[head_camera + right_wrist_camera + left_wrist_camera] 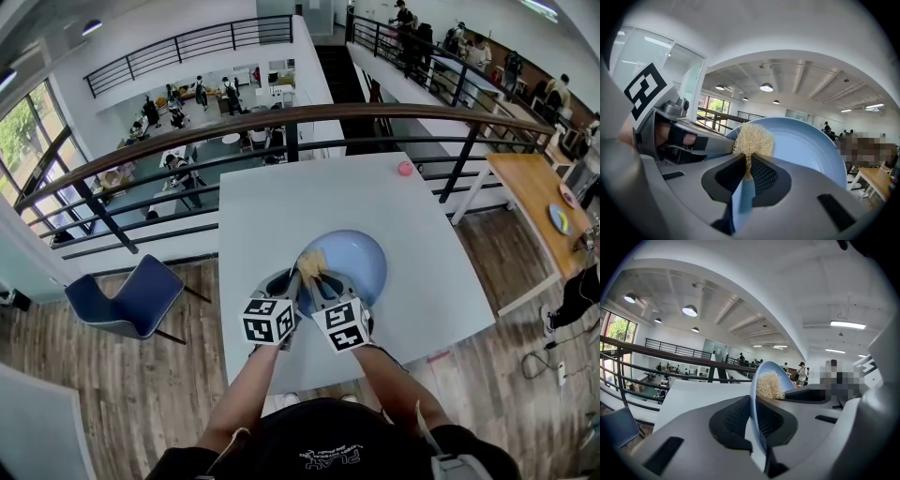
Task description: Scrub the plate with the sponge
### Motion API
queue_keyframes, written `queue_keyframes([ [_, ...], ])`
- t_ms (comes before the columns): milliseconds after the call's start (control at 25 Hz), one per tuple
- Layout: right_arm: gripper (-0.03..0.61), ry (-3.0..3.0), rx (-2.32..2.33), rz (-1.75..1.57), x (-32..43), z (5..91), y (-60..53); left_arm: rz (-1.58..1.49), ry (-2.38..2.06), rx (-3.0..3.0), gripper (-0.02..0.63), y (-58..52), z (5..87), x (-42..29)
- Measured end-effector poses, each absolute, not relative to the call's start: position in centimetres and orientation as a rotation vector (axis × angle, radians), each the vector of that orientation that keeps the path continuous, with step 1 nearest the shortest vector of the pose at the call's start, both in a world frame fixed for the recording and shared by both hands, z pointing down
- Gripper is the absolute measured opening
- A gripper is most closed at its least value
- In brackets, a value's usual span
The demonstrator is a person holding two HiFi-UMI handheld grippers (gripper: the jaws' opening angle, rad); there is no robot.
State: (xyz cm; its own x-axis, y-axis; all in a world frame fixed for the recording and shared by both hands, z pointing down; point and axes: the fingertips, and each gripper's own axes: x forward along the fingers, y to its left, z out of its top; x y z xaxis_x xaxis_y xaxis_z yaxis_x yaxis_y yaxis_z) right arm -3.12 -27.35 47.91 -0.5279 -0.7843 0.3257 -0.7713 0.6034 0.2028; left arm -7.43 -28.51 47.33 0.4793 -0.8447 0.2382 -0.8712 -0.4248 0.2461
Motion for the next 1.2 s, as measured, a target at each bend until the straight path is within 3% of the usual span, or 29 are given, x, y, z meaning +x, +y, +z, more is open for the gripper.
queue_keyframes([
  [1200, 0.044, -2.363, 1.560, 0.131, 7.4, 48.1, -29.7, 0.083, -1.432, 2.403, 0.028, -27.5, 47.3, -6.9],
])
